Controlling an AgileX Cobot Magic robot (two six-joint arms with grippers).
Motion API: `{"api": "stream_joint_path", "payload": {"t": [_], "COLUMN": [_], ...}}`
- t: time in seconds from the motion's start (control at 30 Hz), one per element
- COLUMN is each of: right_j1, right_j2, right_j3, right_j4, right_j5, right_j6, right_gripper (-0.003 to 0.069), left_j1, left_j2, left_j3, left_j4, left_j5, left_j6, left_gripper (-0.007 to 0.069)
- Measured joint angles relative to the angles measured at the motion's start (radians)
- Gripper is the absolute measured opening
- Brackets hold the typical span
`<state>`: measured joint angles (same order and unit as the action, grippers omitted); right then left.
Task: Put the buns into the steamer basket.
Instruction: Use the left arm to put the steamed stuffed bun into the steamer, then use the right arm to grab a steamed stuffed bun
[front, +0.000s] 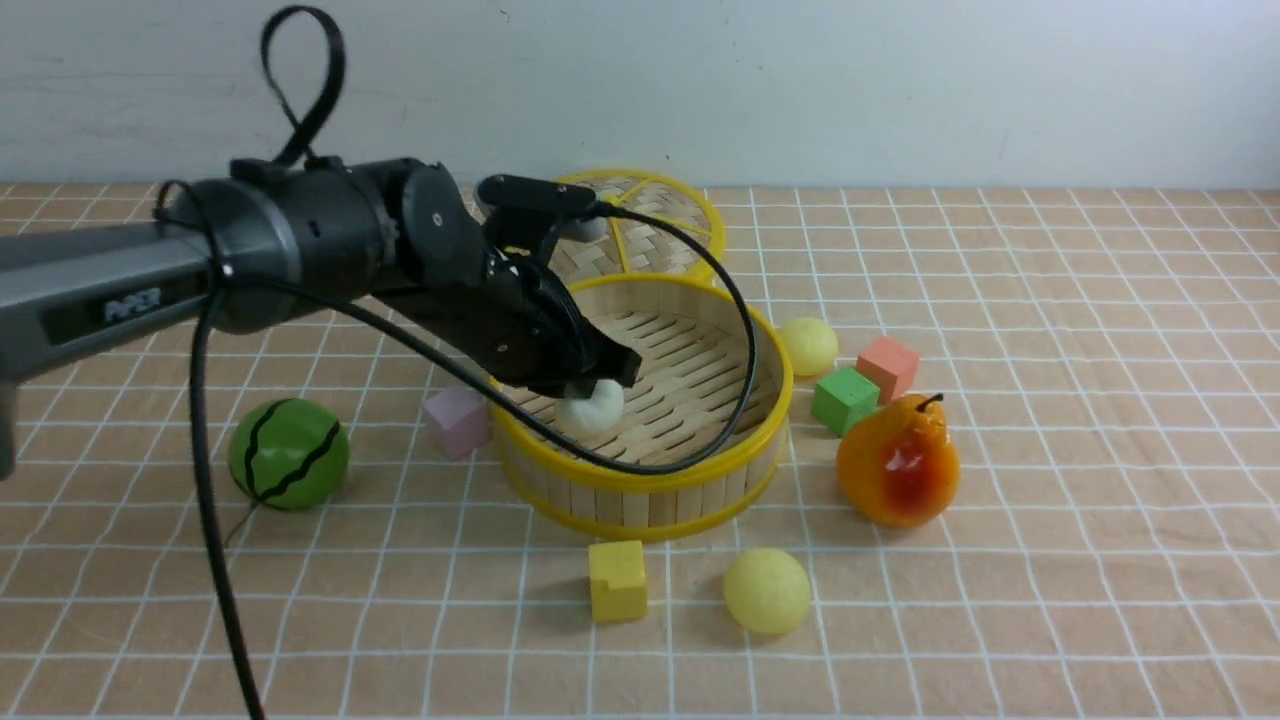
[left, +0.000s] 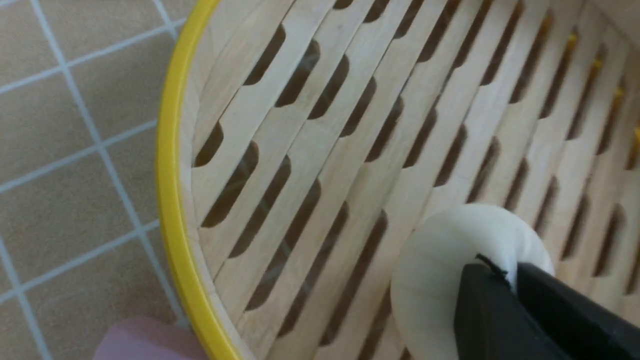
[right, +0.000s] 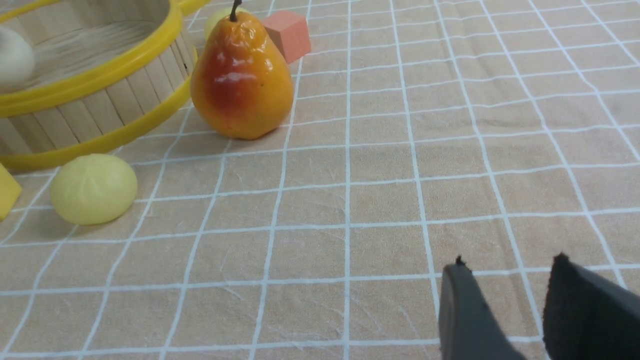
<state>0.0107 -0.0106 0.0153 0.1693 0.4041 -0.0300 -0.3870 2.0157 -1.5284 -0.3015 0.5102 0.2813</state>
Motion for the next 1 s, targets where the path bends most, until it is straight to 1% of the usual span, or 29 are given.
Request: {"api": "stream_joint_path", "payload": {"t": [0.03,0.1,0.13,0.17,0.2,0.23,0.27,0.33,0.37,0.4,0.43,0.47,0.5,0.53,0.63,0.67,0.7,0.73,0.83,0.93,0.97,1.0], "right_j1": [0.000,0.000,0.000,0.000,0.000,0.000,0.000,0.000,0.000,0.000,0.000,0.000,0.000,0.000,0.000,0.000,0.000,0.000,0.000,0.000,0.000,0.000], "right_j2": [0.000,0.000,0.000,0.000,0.000,0.000,0.000,0.000,0.000,0.000,0.000,0.000,0.000,0.000,0.000,0.000,0.000,0.000,0.000,0.000,0.000,0.000], "right_j3": [0.000,0.000,0.000,0.000,0.000,0.000,0.000,0.000,0.000,0.000,0.000,0.000,0.000,0.000,0.000,0.000,0.000,0.000,0.000,0.000,0.000,0.000], "right_j4": [0.000,0.000,0.000,0.000,0.000,0.000,0.000,0.000,0.000,0.000,0.000,0.000,0.000,0.000,0.000,0.000,0.000,0.000,0.000,0.000,0.000,0.000], "right_j5": [0.000,0.000,0.000,0.000,0.000,0.000,0.000,0.000,0.000,0.000,0.000,0.000,0.000,0.000,0.000,0.000,0.000,0.000,0.000,0.000,0.000,-0.002], "right_j6": [0.000,0.000,0.000,0.000,0.000,0.000,0.000,0.000,0.000,0.000,0.000,0.000,0.000,0.000,0.000,0.000,0.000,0.000,0.000,0.000,0.000,0.000], "right_gripper": [0.0241,0.0241,0.0241,0.0241,0.0241,0.0241,0.0241,0.0241,0.0241,0.0241,0.0241,0.0241,0.0241,0.0241,0.0241,0.0241,0.0241,0.0241,0.0241,0.0241,0.0241,0.0241], "left_j1": [0.000,0.000,0.000,0.000,0.000,0.000,0.000,0.000,0.000,0.000,0.000,0.000,0.000,0.000,0.000,0.000,0.000,0.000,0.000,0.000,0.000,0.000], "left_j2": [0.014,0.022,0.022,0.019,0.019,0.013,0.008,-0.021,-0.045,-0.069,-0.097,-0.146,-0.191,-0.210,-0.411,-0.445,-0.456,-0.549,-0.708,-0.905,-0.930,-1.011], "left_j3": [-0.009,-0.017,-0.017,-0.022,-0.023,-0.026,-0.026,-0.026,-0.026,-0.026,-0.026,-0.026,-0.026,-0.026,0.043,0.065,0.072,0.145,0.296,0.512,0.539,0.633], "left_j4": [0.007,0.014,0.015,0.017,0.018,0.018,0.021,0.026,0.030,0.032,0.037,0.039,0.040,0.040,0.025,0.018,0.018,0.010,0.006,-0.010,-0.012,-0.032], "left_j5": [0.000,-0.002,-0.002,0.001,0.002,0.018,0.035,0.074,0.089,0.104,0.124,0.147,0.174,0.189,0.214,0.210,0.210,0.187,0.112,-0.037,-0.047,-0.115], "left_j6": [0.001,-0.003,-0.004,-0.031,-0.036,-0.077,-0.097,-0.144,-0.163,-0.176,-0.186,-0.194,-0.199,-0.200,-0.201,-0.201,-0.201,-0.199,-0.182,-0.178,-0.178,-0.178], "left_gripper": [0.0086,0.0164,0.0173,0.0257,0.0266,0.0340,0.0380,0.0433,0.0439,0.0435,0.0413,0.0370,0.0306,0.0276,0.0001,-0.0014,-0.0014,-0.0013,-0.0013,-0.0013,-0.0013,-0.0013]}}
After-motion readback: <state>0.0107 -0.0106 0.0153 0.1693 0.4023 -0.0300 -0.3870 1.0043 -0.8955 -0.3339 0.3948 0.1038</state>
